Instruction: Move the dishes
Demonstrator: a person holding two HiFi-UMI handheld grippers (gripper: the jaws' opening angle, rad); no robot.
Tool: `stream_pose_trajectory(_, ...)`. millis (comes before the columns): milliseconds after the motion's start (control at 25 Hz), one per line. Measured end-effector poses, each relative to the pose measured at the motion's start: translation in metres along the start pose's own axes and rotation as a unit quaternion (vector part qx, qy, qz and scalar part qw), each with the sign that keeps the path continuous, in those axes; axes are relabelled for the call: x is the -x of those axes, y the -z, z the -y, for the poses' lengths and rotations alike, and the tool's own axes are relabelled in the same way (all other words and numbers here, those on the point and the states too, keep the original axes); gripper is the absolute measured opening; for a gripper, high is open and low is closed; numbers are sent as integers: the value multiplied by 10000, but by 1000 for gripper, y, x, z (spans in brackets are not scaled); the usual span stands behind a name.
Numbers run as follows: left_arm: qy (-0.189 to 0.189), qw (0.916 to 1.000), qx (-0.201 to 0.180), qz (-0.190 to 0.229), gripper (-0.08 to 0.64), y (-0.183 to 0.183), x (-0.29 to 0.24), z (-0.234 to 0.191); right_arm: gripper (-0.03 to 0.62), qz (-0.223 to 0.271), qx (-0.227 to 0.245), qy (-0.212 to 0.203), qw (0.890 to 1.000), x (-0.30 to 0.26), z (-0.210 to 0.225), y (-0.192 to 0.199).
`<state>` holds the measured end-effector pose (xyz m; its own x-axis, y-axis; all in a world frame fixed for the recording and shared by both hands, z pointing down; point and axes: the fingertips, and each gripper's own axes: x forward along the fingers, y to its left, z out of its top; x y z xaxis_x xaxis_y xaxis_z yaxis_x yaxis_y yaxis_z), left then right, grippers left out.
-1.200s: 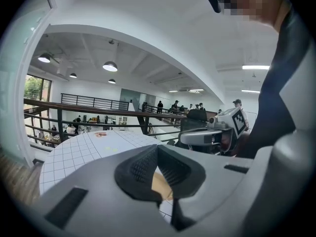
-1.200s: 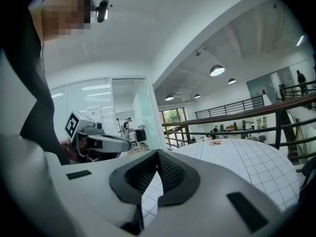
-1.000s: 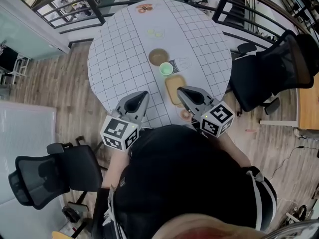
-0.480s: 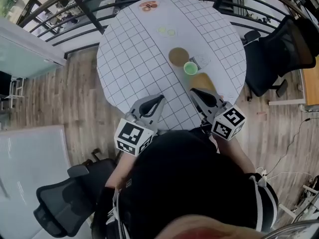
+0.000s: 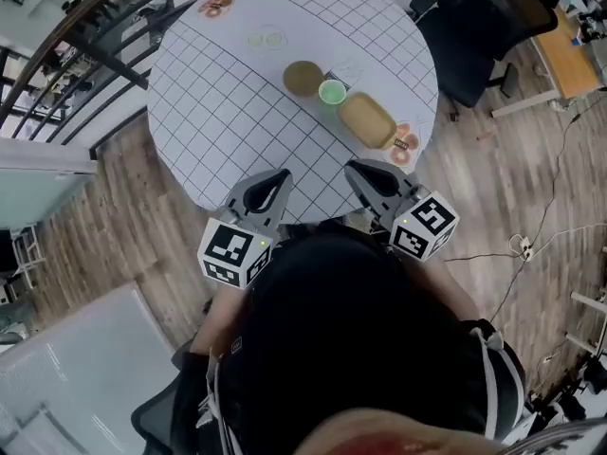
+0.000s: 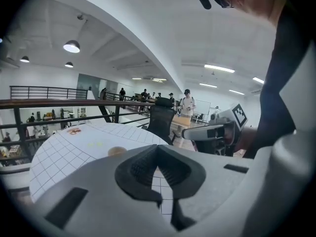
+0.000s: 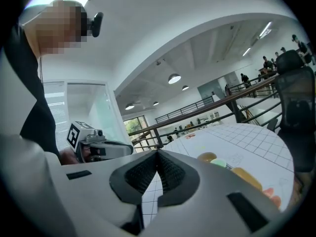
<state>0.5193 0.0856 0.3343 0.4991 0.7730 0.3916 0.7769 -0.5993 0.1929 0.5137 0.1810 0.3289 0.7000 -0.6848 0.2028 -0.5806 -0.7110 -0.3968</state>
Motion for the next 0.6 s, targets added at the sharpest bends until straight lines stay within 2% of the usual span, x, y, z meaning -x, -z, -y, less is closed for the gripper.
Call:
stream_pose_trajectory(240,235,9996,-165,53,5,-13,-19,7,18,372,-112,738,9965,38,42,1)
stream_pose_trajectory(400,627,9976,-304,-13,5,-13,-26,-5,18,396,-211,1243,9912,41,42,12)
stream_pose_trajectory(600,862,9952,-452,73,5,-25,-23,-32,18,613,-293,1764,9820,23,42,5)
